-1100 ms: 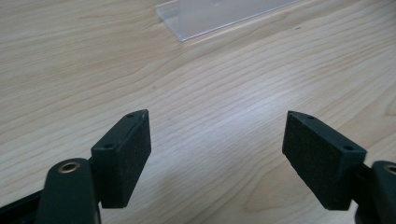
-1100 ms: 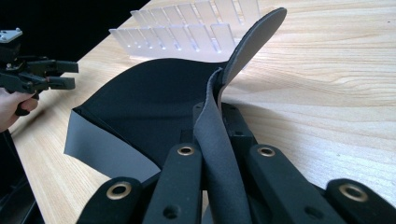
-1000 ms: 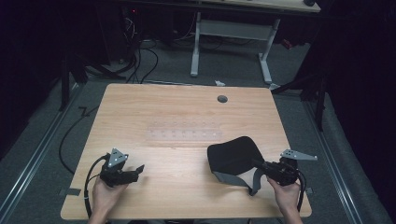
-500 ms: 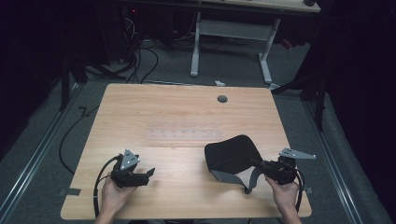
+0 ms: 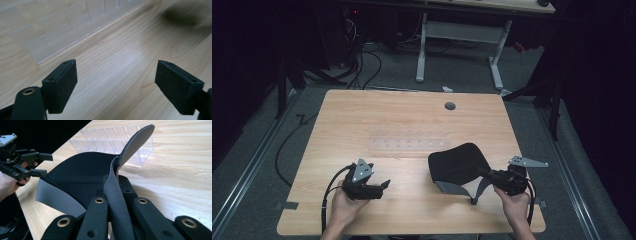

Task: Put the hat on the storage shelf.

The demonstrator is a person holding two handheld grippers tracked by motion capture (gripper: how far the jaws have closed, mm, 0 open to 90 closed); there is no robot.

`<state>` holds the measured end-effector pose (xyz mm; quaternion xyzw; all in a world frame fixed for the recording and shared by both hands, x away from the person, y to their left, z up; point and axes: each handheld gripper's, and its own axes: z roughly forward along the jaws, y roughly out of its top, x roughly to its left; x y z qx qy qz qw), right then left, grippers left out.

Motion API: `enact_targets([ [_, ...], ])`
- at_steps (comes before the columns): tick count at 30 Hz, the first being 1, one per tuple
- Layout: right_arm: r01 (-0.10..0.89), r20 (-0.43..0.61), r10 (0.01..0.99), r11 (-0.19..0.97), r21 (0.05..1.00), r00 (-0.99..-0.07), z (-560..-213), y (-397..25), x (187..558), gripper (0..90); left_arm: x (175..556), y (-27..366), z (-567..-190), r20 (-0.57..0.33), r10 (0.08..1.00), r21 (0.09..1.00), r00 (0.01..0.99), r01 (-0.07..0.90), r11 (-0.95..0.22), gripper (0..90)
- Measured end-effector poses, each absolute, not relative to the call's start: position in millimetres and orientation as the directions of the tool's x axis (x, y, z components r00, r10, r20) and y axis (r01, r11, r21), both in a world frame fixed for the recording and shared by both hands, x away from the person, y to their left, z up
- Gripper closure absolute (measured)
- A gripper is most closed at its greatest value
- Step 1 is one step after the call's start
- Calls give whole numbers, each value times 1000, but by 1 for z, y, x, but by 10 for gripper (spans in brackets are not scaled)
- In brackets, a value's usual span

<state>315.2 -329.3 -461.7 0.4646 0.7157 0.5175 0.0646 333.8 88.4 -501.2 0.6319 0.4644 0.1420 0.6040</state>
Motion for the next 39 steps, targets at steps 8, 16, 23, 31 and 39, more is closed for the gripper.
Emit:
enact_targets([
  [8,601,397,712,45,798,-580,-457,-319,319,865,329,73,-492,-383,722,900,577,410,150,184],
  [16,589,388,686,73,805,-615,-449,-306,326,866,325,61,-490,-373,705,905,604,405,132,176],
  [23,589,388,670,92,803,-633,-444,-296,331,865,324,52,-482,-362,687,909,630,402,110,176],
  [31,599,398,659,101,795,-639,-441,-290,336,865,325,43,-475,-348,676,917,650,386,100,178],
  [39,607,405,643,118,786,-650,-440,-279,340,865,326,37,-474,-348,668,919,658,381,103,175],
])
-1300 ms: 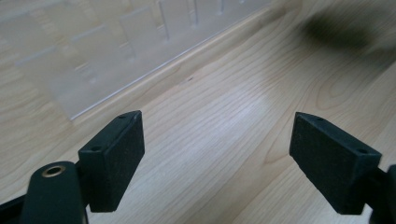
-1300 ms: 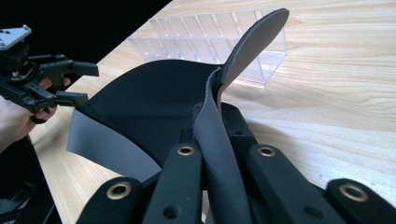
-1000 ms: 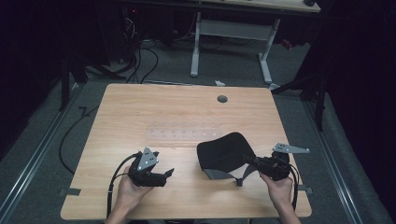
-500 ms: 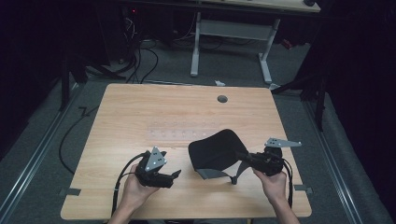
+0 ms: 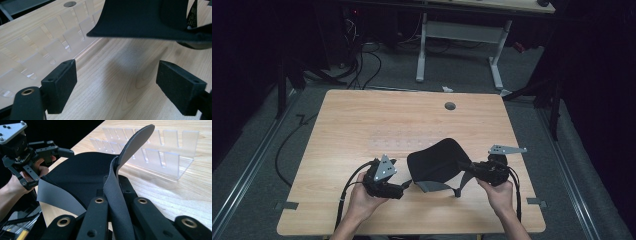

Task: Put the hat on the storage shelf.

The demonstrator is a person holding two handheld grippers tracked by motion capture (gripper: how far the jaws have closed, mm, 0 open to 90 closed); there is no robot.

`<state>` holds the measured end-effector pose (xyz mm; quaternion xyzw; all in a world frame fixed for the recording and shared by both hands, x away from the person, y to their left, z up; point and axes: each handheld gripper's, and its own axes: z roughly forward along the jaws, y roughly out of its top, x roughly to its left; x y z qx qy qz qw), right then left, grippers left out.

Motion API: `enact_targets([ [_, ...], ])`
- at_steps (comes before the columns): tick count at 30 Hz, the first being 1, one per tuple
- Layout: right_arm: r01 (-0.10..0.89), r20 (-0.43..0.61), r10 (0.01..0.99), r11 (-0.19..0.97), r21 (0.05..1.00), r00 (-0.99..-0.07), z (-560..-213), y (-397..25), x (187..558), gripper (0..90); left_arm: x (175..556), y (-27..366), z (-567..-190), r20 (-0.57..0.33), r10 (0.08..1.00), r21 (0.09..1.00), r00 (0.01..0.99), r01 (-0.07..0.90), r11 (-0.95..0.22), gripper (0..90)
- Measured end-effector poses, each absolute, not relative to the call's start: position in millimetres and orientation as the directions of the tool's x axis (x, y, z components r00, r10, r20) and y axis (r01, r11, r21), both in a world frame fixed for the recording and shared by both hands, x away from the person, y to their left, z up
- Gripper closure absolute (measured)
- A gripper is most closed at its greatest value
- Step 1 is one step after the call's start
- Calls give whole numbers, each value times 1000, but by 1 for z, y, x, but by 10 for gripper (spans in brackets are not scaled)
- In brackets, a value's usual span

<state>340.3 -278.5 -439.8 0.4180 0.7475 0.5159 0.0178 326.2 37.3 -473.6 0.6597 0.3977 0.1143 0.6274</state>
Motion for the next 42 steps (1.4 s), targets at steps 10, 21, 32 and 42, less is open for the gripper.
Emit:
enact_targets([
  [10,623,407,635,153,767,-656,-440,-269,345,865,323,39,-471,-325,662,931,675,353,97,185],
  [21,639,417,632,166,751,-654,-441,-263,347,864,319,34,-470,-309,647,935,697,345,76,187],
  [32,652,427,625,178,737,-654,-441,-253,349,864,319,33,-471,-300,652,937,696,342,67,192],
  [42,657,439,614,179,732,-656,-441,-248,350,864,318,34,-472,-297,651,938,698,343,60,211],
])
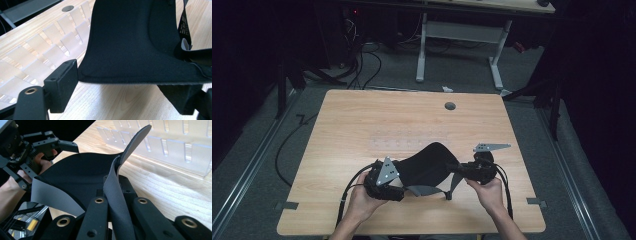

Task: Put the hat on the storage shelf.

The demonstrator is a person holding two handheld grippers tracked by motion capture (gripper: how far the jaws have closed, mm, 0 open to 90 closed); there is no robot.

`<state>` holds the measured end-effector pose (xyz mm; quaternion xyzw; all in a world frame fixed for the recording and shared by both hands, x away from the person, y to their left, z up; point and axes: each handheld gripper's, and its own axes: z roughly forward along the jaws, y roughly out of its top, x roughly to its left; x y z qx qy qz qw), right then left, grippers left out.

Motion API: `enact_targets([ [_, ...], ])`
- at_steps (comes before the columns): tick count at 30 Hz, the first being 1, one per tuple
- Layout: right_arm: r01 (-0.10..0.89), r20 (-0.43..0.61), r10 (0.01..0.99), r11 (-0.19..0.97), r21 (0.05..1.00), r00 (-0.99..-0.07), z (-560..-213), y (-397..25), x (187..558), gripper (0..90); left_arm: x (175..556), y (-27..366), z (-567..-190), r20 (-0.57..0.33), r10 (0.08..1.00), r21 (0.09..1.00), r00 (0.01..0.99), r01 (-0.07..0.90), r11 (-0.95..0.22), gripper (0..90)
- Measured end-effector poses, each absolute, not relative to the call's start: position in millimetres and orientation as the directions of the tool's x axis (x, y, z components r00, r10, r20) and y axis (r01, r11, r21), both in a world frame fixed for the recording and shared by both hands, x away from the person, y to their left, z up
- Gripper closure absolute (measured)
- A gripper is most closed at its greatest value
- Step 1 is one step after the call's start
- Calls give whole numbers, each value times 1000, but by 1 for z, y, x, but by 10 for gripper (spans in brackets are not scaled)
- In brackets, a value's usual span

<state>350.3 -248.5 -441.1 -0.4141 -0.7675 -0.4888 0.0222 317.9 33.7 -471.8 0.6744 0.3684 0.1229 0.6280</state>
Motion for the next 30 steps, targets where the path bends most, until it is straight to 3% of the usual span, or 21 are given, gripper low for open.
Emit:
enact_targets([
  [19,670,484,574,161,725,-661,-446,-236,352,862,317,35,-475,-291,646,936,706,351,38,419],
  [30,681,505,566,142,719,-651,-448,-236,355,839,309,34,-472,-271,597,941,755,339,-1,633],
])
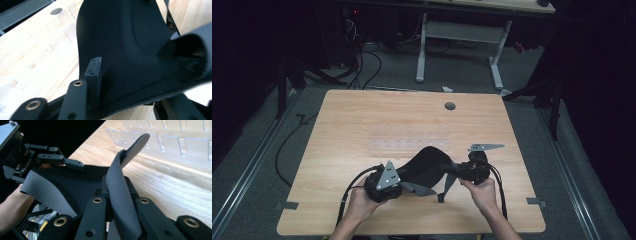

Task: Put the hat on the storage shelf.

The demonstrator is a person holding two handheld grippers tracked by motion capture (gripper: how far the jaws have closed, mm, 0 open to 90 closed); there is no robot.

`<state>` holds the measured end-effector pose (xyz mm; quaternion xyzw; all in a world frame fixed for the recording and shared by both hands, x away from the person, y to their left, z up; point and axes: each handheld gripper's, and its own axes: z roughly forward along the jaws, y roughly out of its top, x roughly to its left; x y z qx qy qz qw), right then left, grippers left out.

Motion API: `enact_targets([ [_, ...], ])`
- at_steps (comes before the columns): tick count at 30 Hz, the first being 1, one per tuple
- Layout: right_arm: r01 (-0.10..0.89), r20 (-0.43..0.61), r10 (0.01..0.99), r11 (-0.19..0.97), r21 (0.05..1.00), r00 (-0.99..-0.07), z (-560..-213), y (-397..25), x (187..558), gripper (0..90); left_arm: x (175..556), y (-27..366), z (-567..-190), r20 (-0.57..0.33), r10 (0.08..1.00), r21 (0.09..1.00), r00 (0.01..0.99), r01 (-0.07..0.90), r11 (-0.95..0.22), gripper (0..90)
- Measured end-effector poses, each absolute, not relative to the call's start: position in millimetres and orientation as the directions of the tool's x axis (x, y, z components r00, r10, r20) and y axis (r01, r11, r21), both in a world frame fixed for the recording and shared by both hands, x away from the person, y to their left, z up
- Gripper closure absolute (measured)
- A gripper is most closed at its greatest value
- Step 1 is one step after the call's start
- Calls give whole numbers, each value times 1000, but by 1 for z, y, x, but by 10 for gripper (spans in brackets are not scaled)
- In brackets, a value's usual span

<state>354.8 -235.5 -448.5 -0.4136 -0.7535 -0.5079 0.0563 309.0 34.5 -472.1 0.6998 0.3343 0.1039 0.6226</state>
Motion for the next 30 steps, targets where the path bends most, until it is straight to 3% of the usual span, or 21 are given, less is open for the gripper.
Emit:
enact_targets([
  [13,696,528,567,114,709,-632,-453,-237,360,762,305,40,-464,-352,476,917,806,400,1,854],
  [21,689,535,582,61,722,-613,-453,-242,361,651,304,38,-463,-387,444,906,808,423,20,867],
  [30,645,448,658,76,760,-605,-457,-256,353,558,310,50,-457,-436,462,889,773,450,85,866],
])
